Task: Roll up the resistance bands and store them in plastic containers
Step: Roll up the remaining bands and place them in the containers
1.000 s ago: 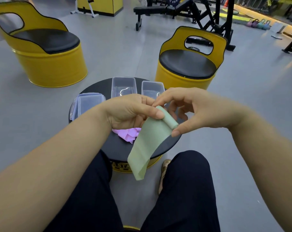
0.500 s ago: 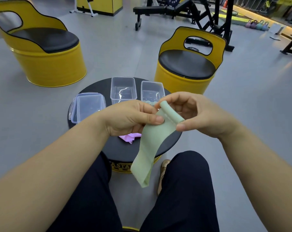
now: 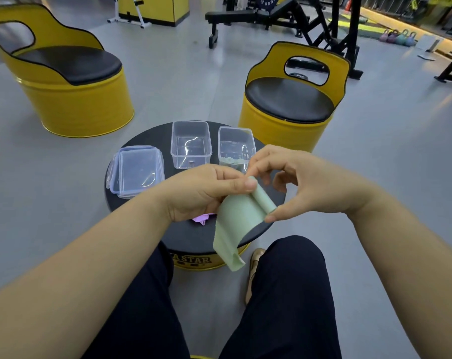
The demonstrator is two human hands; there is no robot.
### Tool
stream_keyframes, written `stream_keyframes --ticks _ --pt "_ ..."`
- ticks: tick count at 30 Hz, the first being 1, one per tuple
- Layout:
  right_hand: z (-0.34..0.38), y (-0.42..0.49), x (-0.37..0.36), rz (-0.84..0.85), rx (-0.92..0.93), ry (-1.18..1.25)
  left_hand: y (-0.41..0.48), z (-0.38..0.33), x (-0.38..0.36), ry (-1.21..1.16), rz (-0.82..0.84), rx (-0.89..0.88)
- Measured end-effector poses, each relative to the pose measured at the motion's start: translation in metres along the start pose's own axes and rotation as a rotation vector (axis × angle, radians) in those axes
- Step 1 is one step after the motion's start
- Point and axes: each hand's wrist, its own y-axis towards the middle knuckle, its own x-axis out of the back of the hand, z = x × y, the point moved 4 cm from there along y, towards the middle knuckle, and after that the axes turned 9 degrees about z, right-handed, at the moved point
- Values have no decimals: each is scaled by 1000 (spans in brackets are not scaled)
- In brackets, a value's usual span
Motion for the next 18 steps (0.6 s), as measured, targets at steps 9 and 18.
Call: stream_keyframes --ticks 9,18 --pt "-7 -1 0 -26 -51 -11 4 1 8 83 -137 -35" --pt "-24 3 -15 -525 -141 458 7 2 16 -132 -358 -211"
